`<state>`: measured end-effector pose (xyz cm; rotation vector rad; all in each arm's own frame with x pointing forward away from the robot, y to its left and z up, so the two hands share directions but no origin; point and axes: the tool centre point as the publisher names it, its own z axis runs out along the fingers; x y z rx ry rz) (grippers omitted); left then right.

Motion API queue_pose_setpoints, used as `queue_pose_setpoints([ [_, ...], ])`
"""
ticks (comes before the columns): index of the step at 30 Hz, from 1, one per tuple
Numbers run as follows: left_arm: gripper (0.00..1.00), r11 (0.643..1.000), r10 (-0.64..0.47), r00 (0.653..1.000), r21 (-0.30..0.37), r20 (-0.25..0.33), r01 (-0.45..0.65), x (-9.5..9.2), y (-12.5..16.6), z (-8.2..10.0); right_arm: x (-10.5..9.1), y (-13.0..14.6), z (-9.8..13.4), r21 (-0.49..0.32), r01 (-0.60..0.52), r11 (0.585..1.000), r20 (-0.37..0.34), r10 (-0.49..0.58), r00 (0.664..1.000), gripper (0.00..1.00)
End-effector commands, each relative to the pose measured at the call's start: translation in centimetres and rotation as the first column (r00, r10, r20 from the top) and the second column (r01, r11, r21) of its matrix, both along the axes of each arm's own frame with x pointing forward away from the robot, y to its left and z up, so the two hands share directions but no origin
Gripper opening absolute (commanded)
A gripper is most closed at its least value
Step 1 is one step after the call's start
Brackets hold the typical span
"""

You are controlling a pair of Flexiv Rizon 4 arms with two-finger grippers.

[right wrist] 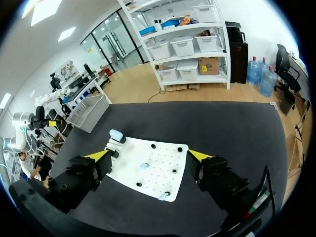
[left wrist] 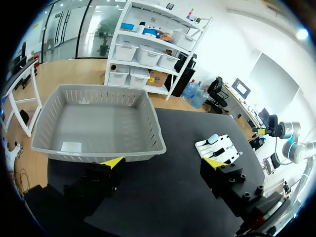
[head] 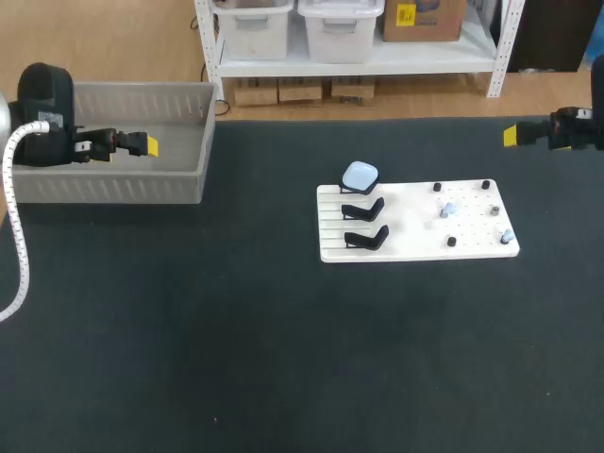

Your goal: Pick up each earbud case from the left stands, insert the matching earbuds, close the lid, and place the case in the box.

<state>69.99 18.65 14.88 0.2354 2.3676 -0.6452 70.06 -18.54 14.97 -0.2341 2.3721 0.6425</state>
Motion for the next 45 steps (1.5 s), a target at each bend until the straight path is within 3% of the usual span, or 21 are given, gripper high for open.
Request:
queue_pose_setpoints([
  [1,1.0,1.0,0.004,1.0,0.006,-0.004,-0.004,0.0,-0.1,0.1,0.0,0.0,0.0,0.0,0.0,1.0,0.0,0.0,1.0,1.0],
  [13,1.0,1.0,0.004,1.0,0.006,-0.004,-0.004,0.0,-0.1,0.1,0.0,0.0,0.0,0.0,0.0,1.0,0.0,0.0,1.0,1.0],
  [15,1.0,0.999,-0.034,0.999,-0.033,-0.015,0.034,0.1,-0.2,0.1,0.0,0.0,0.0,0.0,0.0,1.0,0.0,0.0,1.0,1.0],
  [18,1.0,0.992,-0.11,0.992,-0.058,0.061,0.114,0.5,-0.4,0.5,0.0,0.0,0.0,0.0,0.0,1.0,0.0,0.0,1.0,1.0],
  [19,1.0,0.986,-0.155,0.981,-0.044,0.115,0.161,0.6,-0.5,0.6,0.0,0.0,0.0,0.0,0.0,1.0,0.0,0.0,1.0,1.0],
  [21,1.0,0.968,-0.239,0.958,-0.037,0.16,0.247,0.9,-0.6,0.7,0.0,0.0,0.0,0.0,0.0,1.0,0.0,0.0,1.0,1.0],
  [26,1.0,0.91,-0.405,0.882,0.007,0.241,0.415,2.1,-0.9,0.8,0.0,0.0,0.0,0.0,0.0,1.0,0.0,0.0,1.0,1.0],
  [31,1.0,0.807,-0.574,0.761,0.053,0.301,0.588,3.0,-1.9,1.2,0.0,0.0,0.0,0.0,0.0,1.0,0.0,0.0,1.0,1.0],
  [40,1.0,0.609,-0.772,0.544,0.139,0.328,0.781,4.2,-4.5,1.4,0.0,0.0,0.0,0.0,0.0,1.0,0.0,0.0,1.0,1.0],
  [45,1.0,0.518,-0.833,0.446,0.176,0.328,0.837,4.6,-6.0,1.4,0.0,0.0,0.0,0.0,0.0,1.0,0.0,0.0,1.0,1.0],
])
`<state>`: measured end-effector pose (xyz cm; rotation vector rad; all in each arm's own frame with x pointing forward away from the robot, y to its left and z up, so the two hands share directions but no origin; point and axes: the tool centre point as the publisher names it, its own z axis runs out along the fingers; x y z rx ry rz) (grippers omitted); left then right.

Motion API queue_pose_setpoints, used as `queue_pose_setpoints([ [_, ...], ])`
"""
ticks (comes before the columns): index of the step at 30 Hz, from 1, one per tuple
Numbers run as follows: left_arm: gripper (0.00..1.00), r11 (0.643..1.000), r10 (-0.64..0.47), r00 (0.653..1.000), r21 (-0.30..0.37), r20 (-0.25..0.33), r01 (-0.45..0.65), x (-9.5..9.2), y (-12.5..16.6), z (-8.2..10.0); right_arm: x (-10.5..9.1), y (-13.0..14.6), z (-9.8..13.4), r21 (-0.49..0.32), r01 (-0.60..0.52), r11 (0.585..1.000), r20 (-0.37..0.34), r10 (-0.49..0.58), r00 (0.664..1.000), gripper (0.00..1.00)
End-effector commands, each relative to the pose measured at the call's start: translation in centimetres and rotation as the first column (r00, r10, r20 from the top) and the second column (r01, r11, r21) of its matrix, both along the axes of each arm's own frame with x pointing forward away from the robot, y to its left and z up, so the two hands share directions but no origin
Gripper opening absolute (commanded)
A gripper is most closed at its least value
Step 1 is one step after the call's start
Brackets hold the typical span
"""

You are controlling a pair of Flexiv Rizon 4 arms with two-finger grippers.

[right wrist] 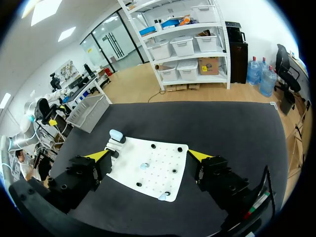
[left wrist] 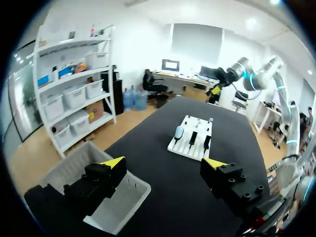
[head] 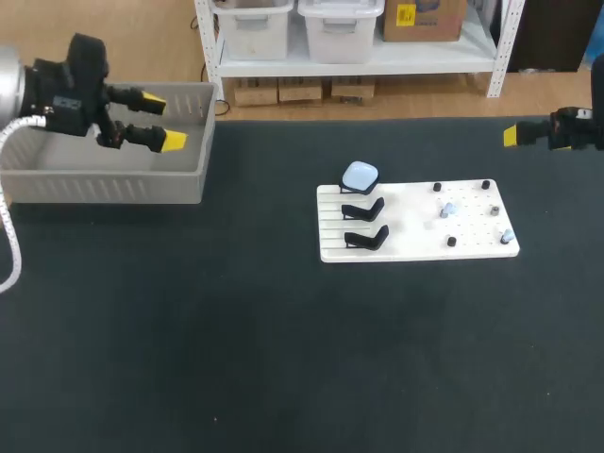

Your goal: Pick up each earbud case from the left stands, insert the matching earbuds, close the lid, and place the case in the box.

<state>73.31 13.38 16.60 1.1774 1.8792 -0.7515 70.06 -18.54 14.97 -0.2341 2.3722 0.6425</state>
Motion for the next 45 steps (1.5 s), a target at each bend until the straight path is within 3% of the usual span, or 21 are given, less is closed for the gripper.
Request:
queue_pose_setpoints([
  [1,1.0,0.947,-0.321,0.947,-0.003,-0.017,0.321,1.4,-1.1,-0.3,0.0,0.0,0.0,0.0,0.0,1.0,0.0,0.0,1.0,1.0],
  [10,1.0,0.904,-0.422,0.907,0.072,0.006,0.421,2.9,-3.5,-0.7,0.0,0.0,0.0,0.0,0.0,1.0,0.0,0.0,1.0,1.0],
  [27,1.0,0.904,-0.421,0.907,0.072,-0.014,0.421,3.4,-3.8,-1.0,0.0,0.0,0.0,0.0,0.0,1.0,0.0,0.0,1.0,1.0],
  [31,1.0,0.915,-0.396,0.918,0.083,-0.006,0.395,2.9,-3.3,-2.3,0.0,0.0,0.0,0.0,0.0,1.0,0.0,0.0,1.0,1.0],
  [36,1.0,0.914,-0.397,0.918,0.093,0.01,0.394,3.6,-4.2,-2.9,0.0,0.0,0.0,0.0,0.0,1.0,0.0,0.0,1.0,1.0],
  [45,1.0,0.886,-0.459,0.888,0.085,0.02,0.456,4.5,-7.4,-4.2,0.0,0.0,0.0,0.0,0.0,1.0,0.0,0.0,1.0,1.0],
])
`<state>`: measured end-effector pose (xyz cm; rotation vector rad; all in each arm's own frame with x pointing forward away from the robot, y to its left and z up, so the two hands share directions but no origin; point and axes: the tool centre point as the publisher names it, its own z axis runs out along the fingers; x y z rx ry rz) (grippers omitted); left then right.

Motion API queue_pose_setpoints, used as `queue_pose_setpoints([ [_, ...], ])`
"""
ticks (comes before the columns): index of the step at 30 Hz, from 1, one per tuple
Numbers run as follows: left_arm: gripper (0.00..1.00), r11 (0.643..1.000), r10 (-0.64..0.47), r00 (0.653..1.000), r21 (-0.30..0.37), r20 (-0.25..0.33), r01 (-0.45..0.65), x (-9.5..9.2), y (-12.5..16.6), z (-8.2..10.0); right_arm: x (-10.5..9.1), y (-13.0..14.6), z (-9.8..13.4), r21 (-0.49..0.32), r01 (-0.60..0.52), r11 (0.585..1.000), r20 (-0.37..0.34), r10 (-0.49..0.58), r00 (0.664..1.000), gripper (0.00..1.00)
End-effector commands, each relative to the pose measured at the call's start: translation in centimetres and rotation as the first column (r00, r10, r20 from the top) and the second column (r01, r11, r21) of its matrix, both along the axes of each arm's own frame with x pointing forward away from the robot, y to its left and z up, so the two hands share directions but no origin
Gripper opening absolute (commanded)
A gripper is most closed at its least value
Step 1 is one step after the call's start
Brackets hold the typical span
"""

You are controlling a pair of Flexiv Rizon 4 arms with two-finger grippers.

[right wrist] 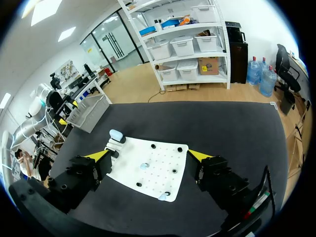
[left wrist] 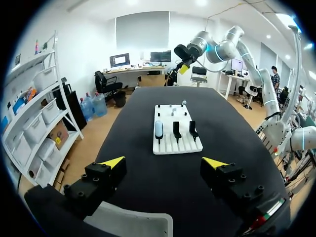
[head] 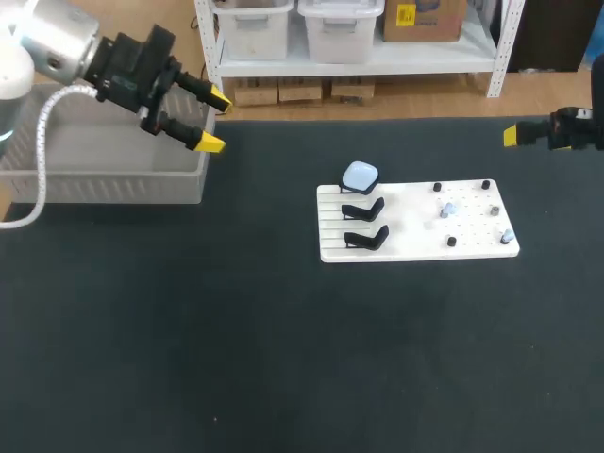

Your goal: Pick up each earbud case from the left stands, insert the matching earbuds, close the lid, and place the case in the box.

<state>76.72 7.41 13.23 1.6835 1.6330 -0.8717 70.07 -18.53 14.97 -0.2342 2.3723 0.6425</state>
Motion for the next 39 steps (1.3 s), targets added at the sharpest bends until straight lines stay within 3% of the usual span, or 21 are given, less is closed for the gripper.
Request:
queue_pose_setpoints([
  [1,1.0,0.999,-0.038,0.999,-0.001,-0.019,0.038,1.2,-1.8,-0.9,0.0,0.0,0.0,0.0,0.0,1.0,0.0,0.0,1.0,1.0],
  [13,1.0,0.998,-0.065,0.997,-0.024,-0.042,0.064,2.3,-4.6,-2.8,0.0,0.0,0.0,0.0,0.0,1.0,0.0,0.0,1.0,1.0],
  [30,1.0,0.998,-0.014,1.0,-0.067,-0.011,0.013,-0.4,-8.0,-3.2,0.0,0.0,0.0,0.0,0.0,1.0,0.0,0.0,1.0,1.0],
  [39,1.0,0.997,0.001,1.0,-0.077,-0.013,-0.002,-1.7,-9.9,-4.4,0.0,0.0,0.0,0.0,0.0,1.0,0.0,0.0,1.0,1.0],
])
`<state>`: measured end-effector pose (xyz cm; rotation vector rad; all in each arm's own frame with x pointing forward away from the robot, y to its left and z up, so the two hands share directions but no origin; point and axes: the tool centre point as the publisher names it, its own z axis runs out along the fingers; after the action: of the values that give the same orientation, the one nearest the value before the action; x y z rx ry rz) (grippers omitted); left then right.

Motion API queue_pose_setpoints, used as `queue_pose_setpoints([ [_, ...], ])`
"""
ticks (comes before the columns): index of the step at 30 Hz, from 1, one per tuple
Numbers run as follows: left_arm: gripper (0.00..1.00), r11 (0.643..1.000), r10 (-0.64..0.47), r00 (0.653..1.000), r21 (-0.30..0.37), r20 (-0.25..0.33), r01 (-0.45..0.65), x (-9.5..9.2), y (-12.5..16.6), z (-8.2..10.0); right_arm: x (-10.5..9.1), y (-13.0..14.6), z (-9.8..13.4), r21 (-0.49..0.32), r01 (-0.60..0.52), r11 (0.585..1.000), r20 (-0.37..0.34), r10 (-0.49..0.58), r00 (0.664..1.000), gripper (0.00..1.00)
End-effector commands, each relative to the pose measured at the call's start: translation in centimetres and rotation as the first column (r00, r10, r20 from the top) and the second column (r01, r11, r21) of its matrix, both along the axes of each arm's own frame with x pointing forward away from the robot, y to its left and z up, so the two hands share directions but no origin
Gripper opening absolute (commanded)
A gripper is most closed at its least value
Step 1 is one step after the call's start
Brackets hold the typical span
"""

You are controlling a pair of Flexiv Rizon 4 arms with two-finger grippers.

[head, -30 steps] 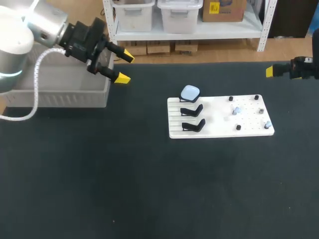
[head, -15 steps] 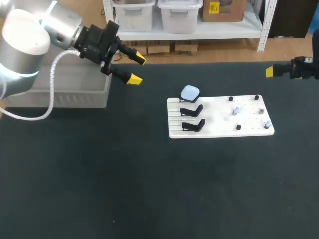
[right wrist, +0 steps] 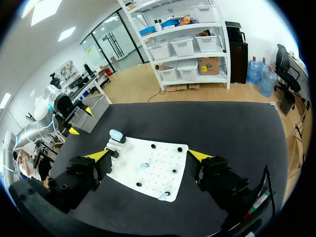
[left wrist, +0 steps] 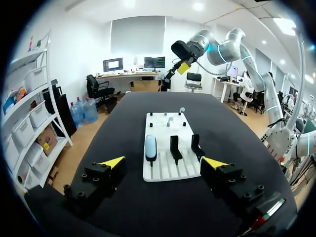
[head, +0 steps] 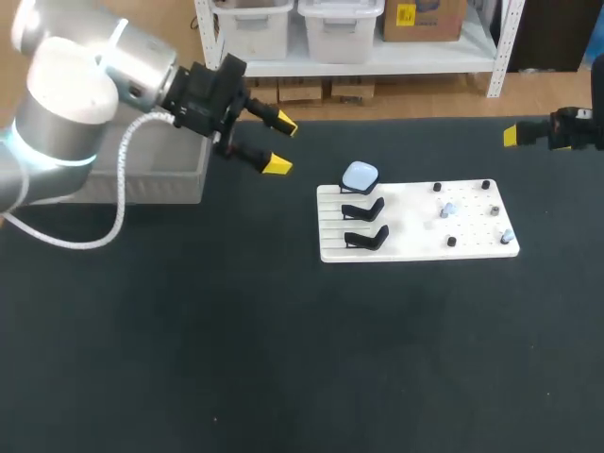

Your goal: Pick up each earbud case from the left stands, insert the matching earbuds, close the lid, and place the case in the box.

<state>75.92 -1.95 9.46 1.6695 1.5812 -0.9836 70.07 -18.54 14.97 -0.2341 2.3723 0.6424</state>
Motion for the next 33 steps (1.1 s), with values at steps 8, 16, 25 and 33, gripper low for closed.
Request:
queue_pose_setpoints([
  [8,1.0,0.999,0.044,0.999,-0.03,0.031,-0.043,-1.2,-2.1,-2.1,0.0,0.0,0.0,0.0,0.0,1.0,0.0,0.0,1.0,1.0],
  [16,1.0,1.0,-0.005,1.0,-0.016,0.027,0.005,-0.2,-3.0,-2.8,0.0,0.0,0.0,0.0,0.0,1.0,0.0,0.0,1.0,1.0],
  [25,0.92,0.999,-0.043,0.999,0.003,-0.016,0.043,0.1,-3.9,-4.4,0.0,0.0,0.0,0.0,0.0,1.0,0.0,0.0,1.0,1.0],
  [33,0.67,0.999,-0.035,0.998,0.009,-0.048,0.035,0.4,-4.6,-5.6,0.0,0.0,0.0,0.0,0.0,1.0,0.0,0.0,1.0,1.0],
])
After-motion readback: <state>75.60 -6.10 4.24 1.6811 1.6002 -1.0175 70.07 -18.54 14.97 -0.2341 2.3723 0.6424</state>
